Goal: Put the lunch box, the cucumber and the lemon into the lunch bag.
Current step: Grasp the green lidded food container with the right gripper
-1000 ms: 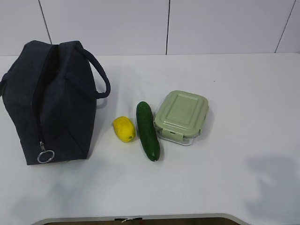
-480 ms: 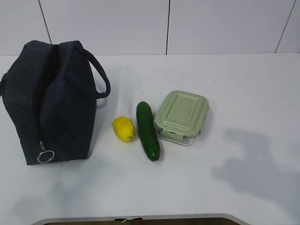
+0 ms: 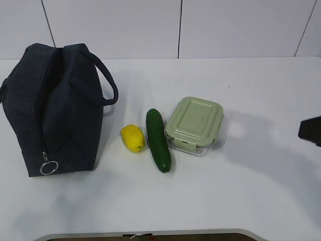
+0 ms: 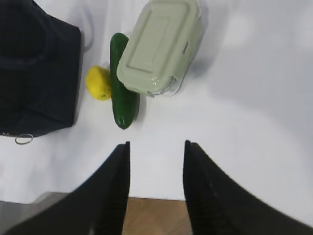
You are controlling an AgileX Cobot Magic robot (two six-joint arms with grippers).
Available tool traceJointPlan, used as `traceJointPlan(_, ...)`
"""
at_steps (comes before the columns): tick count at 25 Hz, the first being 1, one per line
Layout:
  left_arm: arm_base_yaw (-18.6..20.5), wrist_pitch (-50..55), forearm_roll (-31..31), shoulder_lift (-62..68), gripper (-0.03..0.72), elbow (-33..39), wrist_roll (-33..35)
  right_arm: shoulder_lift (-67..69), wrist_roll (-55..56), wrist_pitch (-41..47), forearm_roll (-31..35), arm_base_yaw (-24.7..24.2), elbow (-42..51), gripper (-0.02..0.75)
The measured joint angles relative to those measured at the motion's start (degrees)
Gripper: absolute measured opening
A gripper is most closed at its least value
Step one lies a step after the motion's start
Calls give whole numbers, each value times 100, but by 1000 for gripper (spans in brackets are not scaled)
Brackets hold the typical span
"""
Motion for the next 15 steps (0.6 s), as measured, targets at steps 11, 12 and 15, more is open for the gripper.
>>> traceJointPlan(11,0,0,0,0,239,0,0,1736,-84,-573,743,0,-956,421)
traceJointPlan(12,0,0,0,0,239,0,0,1855,-87,-600,772,-7,-1000,430)
traceJointPlan(15,0,0,0,0,239,0,0,2229,-97,-616,978,-7,-1133,440)
